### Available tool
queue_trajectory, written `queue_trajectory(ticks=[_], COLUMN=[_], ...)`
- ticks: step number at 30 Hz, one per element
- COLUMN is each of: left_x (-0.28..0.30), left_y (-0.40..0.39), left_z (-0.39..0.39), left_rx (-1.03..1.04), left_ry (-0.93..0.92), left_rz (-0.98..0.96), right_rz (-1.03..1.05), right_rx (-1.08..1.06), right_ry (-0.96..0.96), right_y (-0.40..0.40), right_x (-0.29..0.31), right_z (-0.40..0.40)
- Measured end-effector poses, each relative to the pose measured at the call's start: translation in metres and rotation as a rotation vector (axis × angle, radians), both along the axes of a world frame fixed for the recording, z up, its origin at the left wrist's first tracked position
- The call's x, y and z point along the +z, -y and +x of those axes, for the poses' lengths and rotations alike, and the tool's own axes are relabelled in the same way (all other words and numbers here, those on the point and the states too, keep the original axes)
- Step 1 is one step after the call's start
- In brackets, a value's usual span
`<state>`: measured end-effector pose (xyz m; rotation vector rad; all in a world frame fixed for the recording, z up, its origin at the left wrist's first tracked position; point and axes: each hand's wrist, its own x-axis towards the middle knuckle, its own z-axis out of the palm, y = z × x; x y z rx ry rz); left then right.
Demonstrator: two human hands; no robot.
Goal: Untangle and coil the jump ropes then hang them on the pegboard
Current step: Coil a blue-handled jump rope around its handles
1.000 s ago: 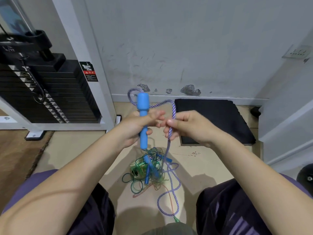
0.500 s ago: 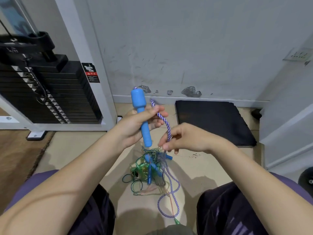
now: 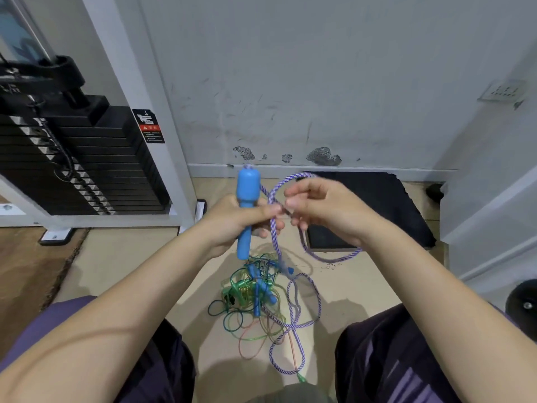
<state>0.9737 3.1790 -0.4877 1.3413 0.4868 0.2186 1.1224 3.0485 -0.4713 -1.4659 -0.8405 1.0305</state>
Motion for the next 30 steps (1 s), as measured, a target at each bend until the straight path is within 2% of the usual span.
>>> queue_trajectory(ticks=[4,6,7,11,14,16,19,22,24,26,27,29,30], left_x=[0.009,0.01,0.009,-0.003,-0.015,-0.019,-0.017,-0.004,0.002,0.003,0.003,0.0,-0.001], left_y=[-0.005,-0.005,-0.007,-0.013,-0.005,0.0,-0.011,-0.031,-0.037,-0.033,-0.028,-0.016,-0.011], left_z=[0.0,0.001,0.002,0.002,0.001,-0.001,-0.006,-0.011,-0.013,-0.013,-0.012,-0.009,-0.007], left_rx=[0.121,0.15,0.153,0.008,-0.279,-0.448,-0.502,-0.294,-0.19,-0.18,-0.2,-0.248,-0.263], left_ry=[0.156,0.192,0.18,-0.005,-0.109,-0.218,-0.283,-0.231,-0.163,-0.13,-0.129,-0.126,-0.117], left_rz=[-0.219,-0.263,-0.237,0.013,0.096,0.241,0.372,0.203,0.095,0.032,0.019,-0.001,-0.015], right_rz=[-0.299,-0.361,-0.344,-0.05,0.142,0.189,0.077,-0.207,-0.392,-0.352,-0.244,-0.017,0.024], right_rx=[0.348,0.383,0.357,0.107,-0.04,-0.107,-0.245,-0.349,-0.343,-0.34,-0.311,-0.14,-0.048], right_ry=[0.335,0.461,0.449,0.087,-0.181,-0.231,-0.036,0.316,0.639,0.861,0.845,0.6,0.484], right_y=[0.002,0.002,0.002,0.0,-0.001,0.0,0.004,0.01,0.014,0.014,0.011,0.005,0.002], right_x=[-0.016,-0.018,-0.017,-0.002,0.008,0.013,0.01,0.001,-0.005,-0.007,-0.008,-0.009,-0.012], right_z=[-0.01,-0.015,-0.017,-0.015,-0.009,-0.003,0.011,0.026,0.031,0.026,0.018,-0.003,-0.011])
